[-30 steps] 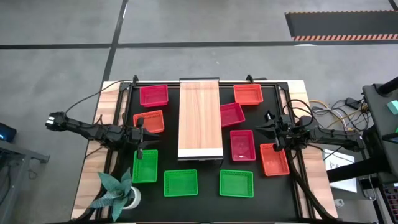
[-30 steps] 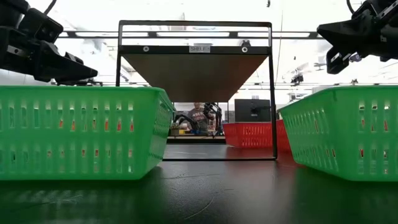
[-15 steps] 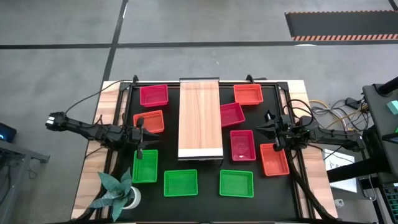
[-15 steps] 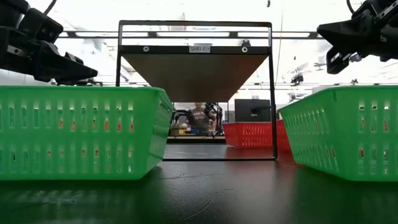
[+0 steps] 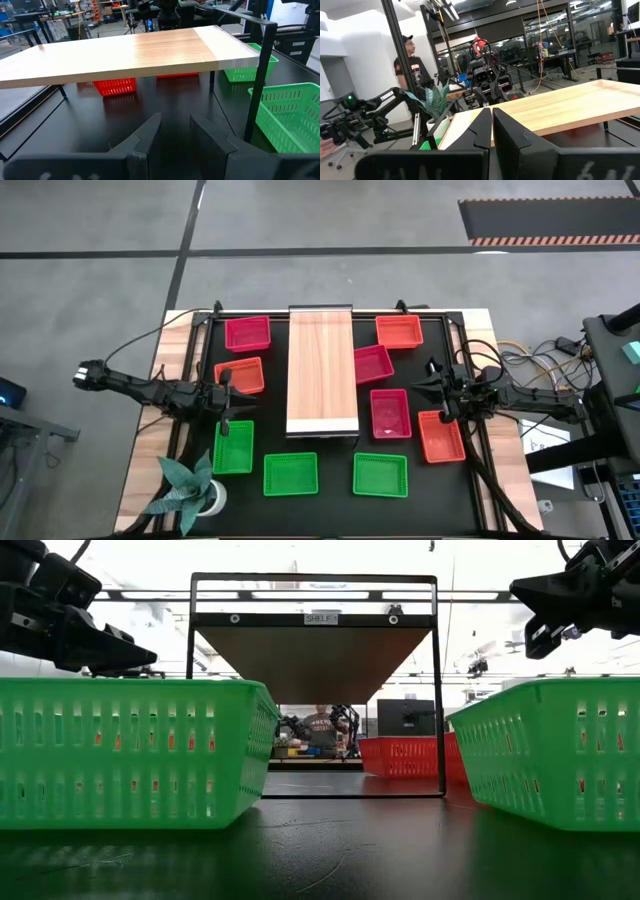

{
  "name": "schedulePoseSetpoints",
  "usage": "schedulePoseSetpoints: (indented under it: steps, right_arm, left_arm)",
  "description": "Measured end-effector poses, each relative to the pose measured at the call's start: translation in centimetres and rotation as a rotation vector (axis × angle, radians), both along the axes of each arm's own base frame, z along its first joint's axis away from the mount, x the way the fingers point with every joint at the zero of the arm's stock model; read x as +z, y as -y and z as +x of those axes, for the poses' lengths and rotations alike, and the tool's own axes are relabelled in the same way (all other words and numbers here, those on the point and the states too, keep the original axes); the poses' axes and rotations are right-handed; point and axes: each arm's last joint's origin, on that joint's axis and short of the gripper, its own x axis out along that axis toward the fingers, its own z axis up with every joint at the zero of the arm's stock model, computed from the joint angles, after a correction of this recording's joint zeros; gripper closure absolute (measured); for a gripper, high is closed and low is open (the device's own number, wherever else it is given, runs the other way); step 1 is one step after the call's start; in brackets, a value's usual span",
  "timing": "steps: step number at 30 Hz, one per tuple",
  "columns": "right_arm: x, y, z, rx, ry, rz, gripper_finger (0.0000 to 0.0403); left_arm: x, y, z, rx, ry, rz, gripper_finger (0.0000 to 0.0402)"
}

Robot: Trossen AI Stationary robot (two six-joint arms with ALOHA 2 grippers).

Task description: Stack baskets on shelf by color

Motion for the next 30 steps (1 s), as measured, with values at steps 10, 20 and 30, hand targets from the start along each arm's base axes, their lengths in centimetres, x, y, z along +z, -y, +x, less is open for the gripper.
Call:
schedulePoseSetpoints:
  steps: [10, 20, 30]
  right_arm:
    - [0.0, 0.0, 0.0, -0.001, 0.0, 0.0, 0.0394]
    - [0.0, 0.0, 0.0, -0.009, 0.001, 0.001, 0.0394]
    - [1.4, 0.3, -0.3, -0.144, 0.146, -0.08, 0.0394]
  left_arm:
    - [0.0, 0.0, 0.0, 0.0, 0.0, 0.0, 0.0316]
    - [0.0, 0.0, 0.0, 0.002, 0.0, 0.003, 0.0316]
    - [4.1, 0.2, 0.2, -0.053, 0.443, -0.382, 0.0316]
